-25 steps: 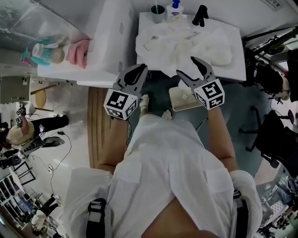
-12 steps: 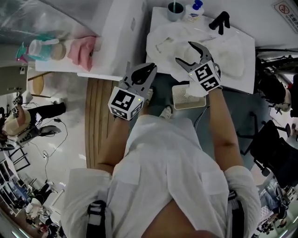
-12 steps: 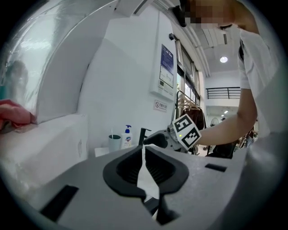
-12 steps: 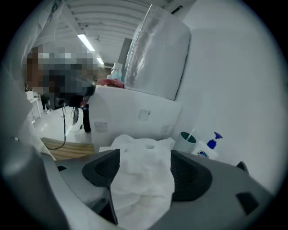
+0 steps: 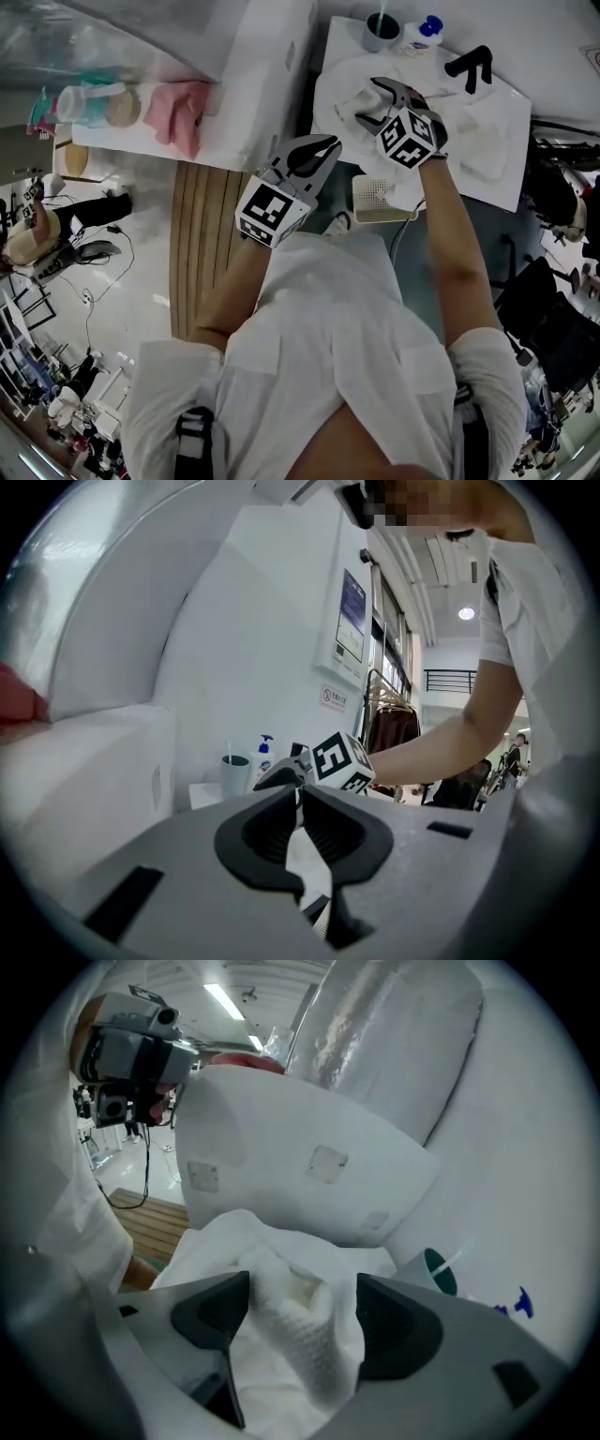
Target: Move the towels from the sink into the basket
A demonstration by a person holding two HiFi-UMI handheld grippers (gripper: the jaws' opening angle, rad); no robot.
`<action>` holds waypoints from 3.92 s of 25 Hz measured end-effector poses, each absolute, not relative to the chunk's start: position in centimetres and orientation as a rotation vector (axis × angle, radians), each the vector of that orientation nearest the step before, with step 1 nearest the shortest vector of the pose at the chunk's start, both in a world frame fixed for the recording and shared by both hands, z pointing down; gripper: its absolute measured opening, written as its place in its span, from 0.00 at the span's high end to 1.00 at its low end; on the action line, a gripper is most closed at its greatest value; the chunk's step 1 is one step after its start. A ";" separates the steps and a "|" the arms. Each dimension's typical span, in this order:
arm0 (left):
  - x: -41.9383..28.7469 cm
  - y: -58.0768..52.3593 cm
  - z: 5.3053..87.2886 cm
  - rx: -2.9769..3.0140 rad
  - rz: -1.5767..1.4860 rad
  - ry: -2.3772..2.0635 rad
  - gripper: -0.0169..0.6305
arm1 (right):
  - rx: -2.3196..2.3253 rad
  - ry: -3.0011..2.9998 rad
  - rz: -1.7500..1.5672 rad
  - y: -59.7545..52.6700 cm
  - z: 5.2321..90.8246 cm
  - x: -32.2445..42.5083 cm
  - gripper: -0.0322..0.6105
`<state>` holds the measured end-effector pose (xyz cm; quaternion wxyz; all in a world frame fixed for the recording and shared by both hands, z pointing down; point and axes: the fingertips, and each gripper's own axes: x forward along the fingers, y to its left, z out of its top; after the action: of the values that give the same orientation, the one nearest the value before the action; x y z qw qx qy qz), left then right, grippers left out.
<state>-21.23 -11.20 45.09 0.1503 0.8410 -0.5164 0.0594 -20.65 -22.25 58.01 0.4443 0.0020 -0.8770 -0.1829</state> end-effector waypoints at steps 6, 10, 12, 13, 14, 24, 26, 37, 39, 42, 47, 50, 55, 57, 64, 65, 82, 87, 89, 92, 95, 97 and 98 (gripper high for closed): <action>-22.0 -12.1 45.7 2.410 0.169 -1.464 0.93 | -0.100 -2.097 -0.440 -22.1 61.1 -23.0 0.41; -22.8 -12.4 46.1 2.399 0.180 -1.457 0.93 | -0.127 -2.063 -0.395 -21.8 62.8 -24.0 0.42; -22.9 -12.7 45.8 2.407 0.162 -1.454 0.93 | -0.132 -2.053 -0.358 -21.7 63.3 -24.2 0.42; -22.8 -12.7 45.8 2.412 0.163 -1.444 0.93 | -0.136 -2.050 -0.333 -21.6 63.6 -24.3 0.44; -22.6 -12.6 46.0 2.415 0.170 -1.434 0.93 | -0.137 -2.048 -0.308 -21.5 63.8 -24.3 0.48; -22.3 -12.7 46.2 2.435 0.167 -1.390 0.93 | -0.049 -2.068 -0.136 -21.8 64.6 -24.6 0.64; -22.2 -12.7 46.1 2.439 0.164 -1.385 0.93 | -0.028 -2.066 -0.154 -21.8 64.5 -24.7 0.69; -22.0 -12.9 46.0 2.444 0.200 -1.387 0.93 | 0.272 -2.274 -0.038 -23.3 60.5 -21.9 0.79; -21.6 -13.0 45.9 2.452 0.204 -1.383 0.93 | 0.351 -2.327 0.020 -23.6 59.4 -20.8 0.79; -20.6 -13.2 45.5 2.475 0.217 -1.366 0.93 | 0.462 -2.420 0.094 -24.0 57.0 -19.2 0.79; -18.1 -13.3 45.1 2.518 0.230 -1.314 0.93 | 0.631 -2.532 0.176 -24.5 53.4 -16.1 0.79; -16.6 -13.4 44.7 2.544 0.236 -1.283 0.93 | 0.728 -2.591 0.201 -24.8 50.7 -14.0 0.79; -14.3 -13.7 43.9 2.582 0.240 -1.247 0.93 | 0.876 -2.635 0.213 -24.9 47.2 -9.8 0.80; -13.5 -13.8 43.6 2.598 0.240 -1.236 0.93 | 0.948 -2.650 0.229 -24.8 46.0 -7.9 0.80; -9.9 -14.4 43.0 2.644 0.244 -1.177 0.93 | 1.188 -2.686 0.210 -24.1 41.2 -0.2 0.80; -9.2 -14.4 42.9 2.653 0.244 -1.162 0.93 | 1.224 -2.685 0.204 -23.9 40.5 1.0 0.80; 4.1 -14.7 41.5 2.826 0.237 -0.866 0.93 | 1.936 -2.480 0.068 -16.1 31.7 24.8 0.81; 8.1 -14.6 41.5 2.858 0.235 -0.762 0.93 | 2.122 -2.347 0.045 -11.8 30.6 31.3 0.81; 9.7 -14.3 41.6 2.866 0.235 -0.719 0.93 | 2.181 -2.291 0.035 -10.1 30.2 33.5 0.81; 12.0 -13.8 41.9 2.876 0.236 -0.661 0.93 | 2.257 -2.213 0.026 -7.7 29.8 36.3 0.81; 14.0 -13.3 42.1 2.884 0.238 -0.607 0.93 | 2.306 -2.143 0.034 -5.6 30.0 38.5 0.81; 15.0 -13.1 42.2 2.888 0.236 -0.583 0.93 | 2.315 -2.103 0.050 -4.5 30.7 39.5 0.81; 15.5 -12.9 42.3 2.889 0.235 -0.573 0.93 | 2.318 -2.085 0.063 -4.1 31.3 39.8 0.81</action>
<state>15.47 -12.93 42.27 0.0933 0.9735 -0.1931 0.0792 39.83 -4.07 31.31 0.0117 0.7433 -0.6685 0.0201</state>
